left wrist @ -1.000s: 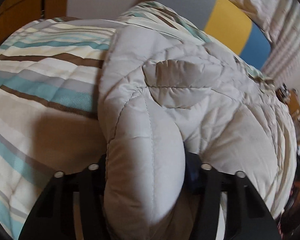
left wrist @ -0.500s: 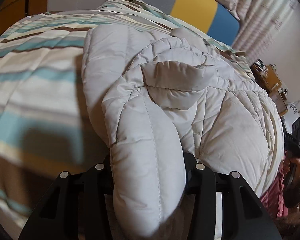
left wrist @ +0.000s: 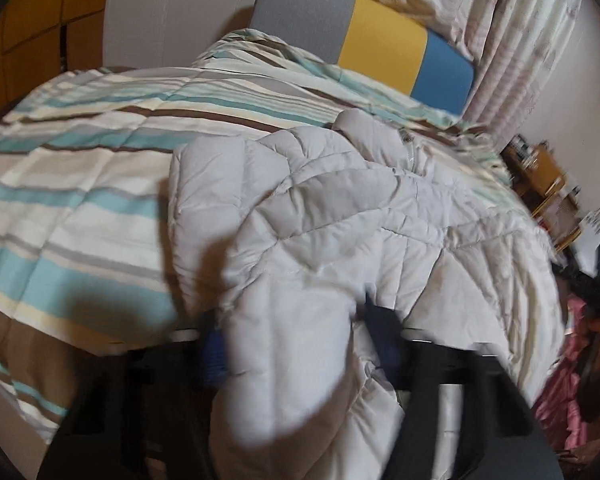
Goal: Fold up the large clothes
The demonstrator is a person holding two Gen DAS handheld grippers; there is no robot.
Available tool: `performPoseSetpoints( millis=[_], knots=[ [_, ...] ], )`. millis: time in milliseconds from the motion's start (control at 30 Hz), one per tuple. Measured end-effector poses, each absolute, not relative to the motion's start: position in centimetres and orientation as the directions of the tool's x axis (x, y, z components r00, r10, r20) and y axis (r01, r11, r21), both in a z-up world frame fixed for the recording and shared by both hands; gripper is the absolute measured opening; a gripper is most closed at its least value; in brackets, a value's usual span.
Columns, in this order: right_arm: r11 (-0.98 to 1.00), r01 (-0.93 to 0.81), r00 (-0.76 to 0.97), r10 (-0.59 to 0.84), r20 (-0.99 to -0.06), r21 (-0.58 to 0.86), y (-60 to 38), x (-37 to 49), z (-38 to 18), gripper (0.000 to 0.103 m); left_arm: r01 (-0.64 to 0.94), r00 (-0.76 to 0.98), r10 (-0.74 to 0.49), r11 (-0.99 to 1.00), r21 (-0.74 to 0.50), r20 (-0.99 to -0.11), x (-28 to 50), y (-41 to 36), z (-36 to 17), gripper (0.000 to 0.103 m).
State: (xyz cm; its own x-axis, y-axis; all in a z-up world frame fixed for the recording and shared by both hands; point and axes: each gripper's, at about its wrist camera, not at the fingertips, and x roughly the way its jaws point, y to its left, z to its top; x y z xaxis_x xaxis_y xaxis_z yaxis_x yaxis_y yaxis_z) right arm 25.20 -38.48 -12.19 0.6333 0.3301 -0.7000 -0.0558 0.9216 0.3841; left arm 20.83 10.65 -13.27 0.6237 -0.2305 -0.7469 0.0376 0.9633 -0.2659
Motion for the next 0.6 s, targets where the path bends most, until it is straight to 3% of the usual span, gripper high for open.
performPoseSetpoints(
  millis=[33, 67, 133, 367, 500, 600],
  knots=[
    [0.930, -0.076, 0.644, 0.321, -0.695, 0.359, -38.0, 25.1, -11.4, 0.019, 0.048, 0.625, -0.230, 0.965, -0.258, -0.746, 20.9, 10.4, -12.8, 0.027],
    [0.936, -0.097, 0.654, 0.316, -0.687, 0.338, -37.8, 24.5, -10.8, 0.017, 0.052, 0.640, -0.231, 0.965, -0.258, -0.733, 20.6, 10.4, -12.0, 0.021],
    [0.947, -0.144, 0.691, 0.303, -0.656, 0.286, -37.1, 23.5, -8.4, 0.015, 0.041, 0.689, -0.210, 0.967, -0.252, -0.694, 19.9, 10.5, -10.2, 0.018],
    [0.951, -0.173, 0.804, 0.287, -0.520, 0.258, -36.9, 23.6, -3.2, 0.013, -0.003, 0.839, -0.131, 0.969, -0.246, -0.527, 20.8, 11.3, -4.6, 0.017],
    [0.950, -0.128, 0.838, 0.258, -0.480, 0.285, -36.8, 26.6, -3.2, 0.013, -0.056, 0.881, -0.089, 0.955, -0.290, -0.465, 23.6, 11.6, -3.8, 0.017],
    [0.947, -0.074, 0.853, 0.223, -0.472, 0.313, -36.9, 29.3, -4.9, 0.013, -0.124, 0.894, -0.003, 0.959, -0.254, -0.448, 26.2, 11.4, -4.3, 0.017]
  ],
)
